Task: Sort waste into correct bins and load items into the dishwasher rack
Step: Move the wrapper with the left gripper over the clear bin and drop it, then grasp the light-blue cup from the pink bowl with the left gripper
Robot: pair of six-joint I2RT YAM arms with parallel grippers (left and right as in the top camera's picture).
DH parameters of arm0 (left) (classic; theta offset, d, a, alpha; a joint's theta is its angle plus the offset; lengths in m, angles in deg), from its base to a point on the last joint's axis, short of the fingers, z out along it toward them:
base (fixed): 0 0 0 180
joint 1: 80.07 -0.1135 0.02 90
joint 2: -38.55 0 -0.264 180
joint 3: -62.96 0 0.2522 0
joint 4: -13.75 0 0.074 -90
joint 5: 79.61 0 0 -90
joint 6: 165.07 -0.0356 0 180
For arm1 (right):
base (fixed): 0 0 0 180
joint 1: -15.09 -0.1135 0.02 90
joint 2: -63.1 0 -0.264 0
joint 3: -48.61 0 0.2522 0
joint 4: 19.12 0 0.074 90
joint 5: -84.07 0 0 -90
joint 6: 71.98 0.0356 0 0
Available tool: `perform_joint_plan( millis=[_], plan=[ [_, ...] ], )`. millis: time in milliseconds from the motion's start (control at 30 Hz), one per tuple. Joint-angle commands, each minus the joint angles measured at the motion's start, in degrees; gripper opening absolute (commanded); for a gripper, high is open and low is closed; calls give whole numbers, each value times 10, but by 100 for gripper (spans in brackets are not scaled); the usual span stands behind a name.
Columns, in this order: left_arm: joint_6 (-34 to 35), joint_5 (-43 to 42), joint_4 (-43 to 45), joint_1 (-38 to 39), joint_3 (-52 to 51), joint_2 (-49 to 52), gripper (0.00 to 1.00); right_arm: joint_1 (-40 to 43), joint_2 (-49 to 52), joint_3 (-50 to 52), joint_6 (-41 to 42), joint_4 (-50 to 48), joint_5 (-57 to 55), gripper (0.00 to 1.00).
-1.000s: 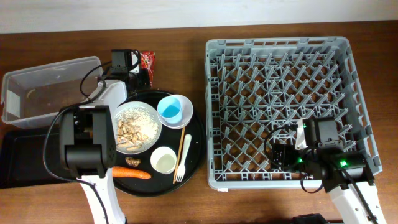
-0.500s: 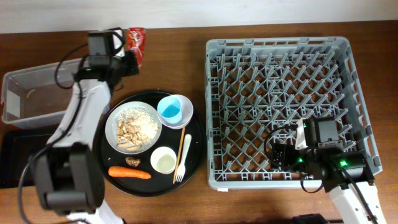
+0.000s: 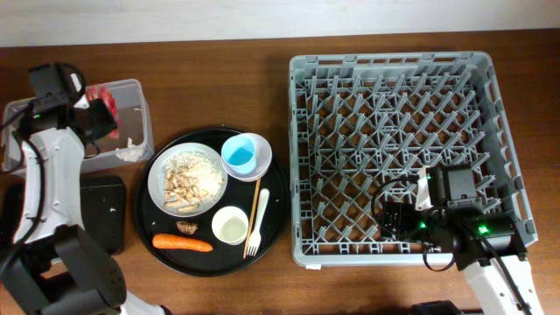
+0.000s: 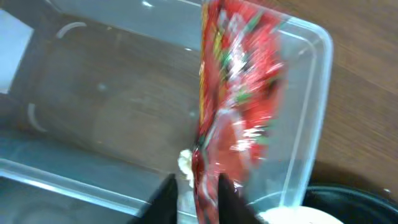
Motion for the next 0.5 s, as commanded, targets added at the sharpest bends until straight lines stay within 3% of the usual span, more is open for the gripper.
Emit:
perform_joint_plan(
  millis=[0,133,300,467],
  plan=[
    [-1,6,-1,0,3,-6,59,-3,0,-11,3,1,-5,99],
    [-1,-22,-9,0,3,-7,59,-3,0,-11,3,1,-5,99],
    [-12,-207,-37,50,3,-10,56,-3,0,-11,3,1,-5,99],
    [-12,-222,-109,138,0,-10,56,-3,0,-11,3,0,-5,99]
  ],
)
